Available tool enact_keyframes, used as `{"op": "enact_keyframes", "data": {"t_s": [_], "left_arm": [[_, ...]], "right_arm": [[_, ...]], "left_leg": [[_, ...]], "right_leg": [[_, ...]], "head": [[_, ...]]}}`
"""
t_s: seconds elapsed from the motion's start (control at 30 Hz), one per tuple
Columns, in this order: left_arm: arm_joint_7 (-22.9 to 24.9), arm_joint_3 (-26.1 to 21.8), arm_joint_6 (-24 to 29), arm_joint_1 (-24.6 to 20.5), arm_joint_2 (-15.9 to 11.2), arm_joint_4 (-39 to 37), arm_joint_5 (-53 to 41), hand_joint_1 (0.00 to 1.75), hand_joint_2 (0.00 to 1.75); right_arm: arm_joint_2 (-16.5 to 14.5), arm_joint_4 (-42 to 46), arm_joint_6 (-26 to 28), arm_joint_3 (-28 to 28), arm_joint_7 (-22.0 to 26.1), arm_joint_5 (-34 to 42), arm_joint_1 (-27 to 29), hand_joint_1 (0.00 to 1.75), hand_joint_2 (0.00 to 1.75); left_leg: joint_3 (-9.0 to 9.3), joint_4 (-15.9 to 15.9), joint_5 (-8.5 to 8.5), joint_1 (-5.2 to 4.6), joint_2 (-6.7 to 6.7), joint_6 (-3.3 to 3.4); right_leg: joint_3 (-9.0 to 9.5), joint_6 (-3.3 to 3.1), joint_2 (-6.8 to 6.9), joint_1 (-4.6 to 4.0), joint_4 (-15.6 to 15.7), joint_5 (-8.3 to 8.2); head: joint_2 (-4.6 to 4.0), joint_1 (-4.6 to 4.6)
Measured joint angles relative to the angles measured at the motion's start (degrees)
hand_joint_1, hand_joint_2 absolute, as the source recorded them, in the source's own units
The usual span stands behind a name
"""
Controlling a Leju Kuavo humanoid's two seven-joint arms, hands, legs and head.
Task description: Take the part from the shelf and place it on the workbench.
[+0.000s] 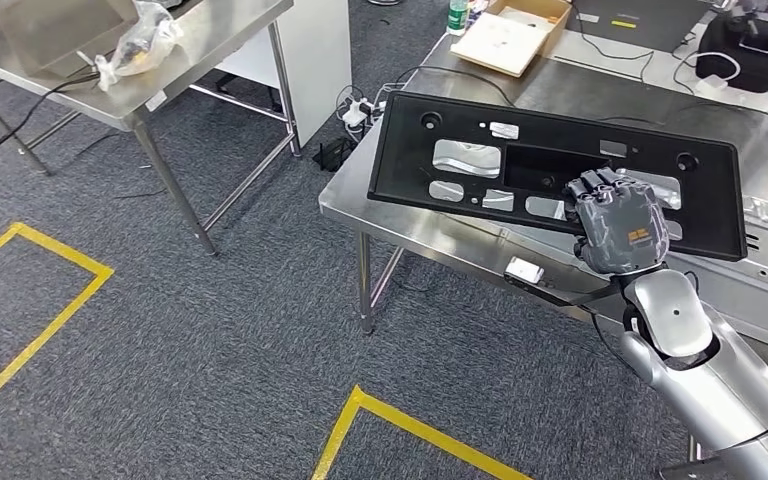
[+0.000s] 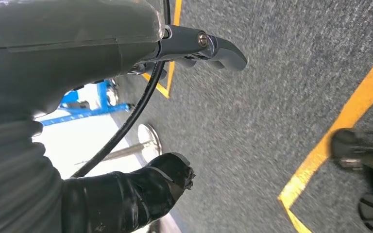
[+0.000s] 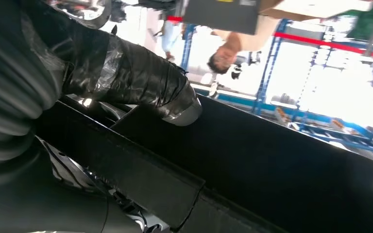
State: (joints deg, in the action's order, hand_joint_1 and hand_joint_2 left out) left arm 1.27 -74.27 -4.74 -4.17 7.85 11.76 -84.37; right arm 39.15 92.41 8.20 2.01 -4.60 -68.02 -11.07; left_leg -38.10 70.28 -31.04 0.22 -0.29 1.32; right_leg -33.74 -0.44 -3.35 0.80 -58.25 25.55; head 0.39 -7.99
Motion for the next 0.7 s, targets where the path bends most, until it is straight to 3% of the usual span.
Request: {"op": "enact_keyframes", "data": {"t_s": [0.07, 0.1, 0.13, 0.2, 0.27, 0.37, 0.43, 0.47, 0.5, 0.57, 0.63, 0.7], "left_arm": [[0.1, 0.0, 0.0, 0.1, 0.0, 0.0, 0.0, 0.00, 1.75], [0.1, 0.0, 0.0, 0.1, -0.1, 0.0, 0.0, 0.00, 1.75], [0.1, 0.0, 0.0, 0.0, -0.1, 0.0, 0.0, 0.00, 1.75], [0.1, 0.0, 0.0, -0.2, 0.0, 0.0, 0.0, 0.00, 1.75], [0.1, 0.0, -0.1, -0.3, 0.1, 0.0, 0.0, 0.00, 1.75], [0.1, 0.0, 0.0, 0.0, 0.1, 0.0, 0.0, 0.00, 1.75], [0.1, 0.0, 0.0, 0.0, 0.1, 0.0, 0.0, 0.00, 1.75], [0.1, 0.0, 0.0, 0.0, 0.1, 0.0, -0.1, 0.00, 1.75], [0.1, 0.0, 0.0, 0.0, 0.1, 0.0, -0.1, 0.00, 1.75], [0.1, 0.1, -0.1, -0.1, 0.1, 0.0, -0.1, 0.00, 1.75], [0.1, 0.2, -0.3, -0.1, 0.1, 0.0, -0.3, 0.00, 1.75], [0.2, 0.5, -0.5, -0.3, 0.1, 0.0, -0.4, 0.00, 1.75]], "right_arm": [[0.0, 0.0, 0.0, 0.0, 0.0, 0.0, 0.0, 1.75, 1.75], [0.0, 0.0, 0.0, -0.1, 0.0, 0.0, 0.0, 1.75, 1.75], [0.0, 0.0, 0.0, -0.1, 0.0, 0.0, 0.1, 1.75, 1.75], [0.0, 0.0, -0.1, -0.2, 0.0, 0.0, 0.3, 1.75, 1.75], [0.2, 0.0, -0.1, -0.5, 0.0, 0.0, 0.5, 1.75, 1.75], [0.2, -0.1, -0.2, -0.7, 0.0, 0.0, 0.4, 1.75, 1.75], [0.1, -0.3, -0.5, -0.7, -0.1, 0.0, 0.6, 1.75, 1.75], [0.1, -0.5, -0.7, -0.7, -0.1, 0.0, 0.7, 1.75, 1.75], [0.1, -0.6, -0.9, -0.7, -0.1, 0.0, 0.6, 1.75, 1.75], [0.1, -1.1, -1.4, -0.7, -0.3, -0.2, 0.0, 1.75, 1.75], [0.1, -2.3, -2.0, -0.6, -0.4, -0.3, -1.3, 1.75, 1.75], [0.2, -4.5, -2.5, -0.4, -0.4, 0.0, -3.3, 1.75, 1.75]], "left_leg": [[3.15, -7.7, 3.63, 0.09, -1.97, 0.48], [4.11, -10.0, 4.34, 0.11, -2.65, 0.59], [4.56, -10.9, 4.40, 0.08, -2.91, 0.65], [4.93, -11.4, 4.58, 0.08, -1.85, 0.92], [5.42, -12.3, 4.94, 0.25, -0.65, 1.54], [5.70, -12.8, 5.03, 0.20, 1.03, 2.04], [5.73, -12.7, 4.81, 0.13, 2.13, 2.00], [5.80, -12.6, 4.66, 0.13, 2.69, 1.92], [5.94, -12.5, 4.47, 0.13, 3.25, 1.81], [6.26, -12.3, 4.03, -0.02, 4.29, 1.43], [6.43, -12.2, 3.68, -0.31, 5.19, 0.91], [6.63, -12.3, 3.45, -0.47, 6.04, 0.38]], "right_leg": [[-0.15, 0.31, -1.35, -0.08, -0.4, 0.25], [-0.31, 0.57, -1.89, -0.08, -0.6, 0.33], [-0.48, 0.90, -2.40, -0.03, -0.7, 0.34], [-0.64, 1.64, -3.24, 0.18, -0.7, 0.27], [-1.36, 2.24, -1.64, 0.11, -2.2, 1.35], [-5.70, 2.95, 2.38, 0.19, -11.3, 6.02], [-7.92, 3.27, 3.02, 0.49, -15.6, 7.02], [-7.65, 3.37, 3.24, 0.60, -15.0, 6.04], [-6.10, 3.37, 3.64, 0.65, -11.9, 4.09], [-2.15, 2.99, 5.72, 0.34, -4.1, 0.93], [-0.43, 2.25, 6.91, -0.15, -0.4, 0.11], [-0.52, 1.60, 5.98, -0.27, -0.4, 0.04]], "head": [[0.00, -0.02], [0.00, -0.03], [0.01, -0.02], [0.01, -0.01], [0.00, -0.07], [0.01, -0.12], [0.01, -0.11], [0.00, -0.13], [0.00, -0.13], [0.00, -0.12], [0.01, -0.10], [0.01, -0.09]]}}
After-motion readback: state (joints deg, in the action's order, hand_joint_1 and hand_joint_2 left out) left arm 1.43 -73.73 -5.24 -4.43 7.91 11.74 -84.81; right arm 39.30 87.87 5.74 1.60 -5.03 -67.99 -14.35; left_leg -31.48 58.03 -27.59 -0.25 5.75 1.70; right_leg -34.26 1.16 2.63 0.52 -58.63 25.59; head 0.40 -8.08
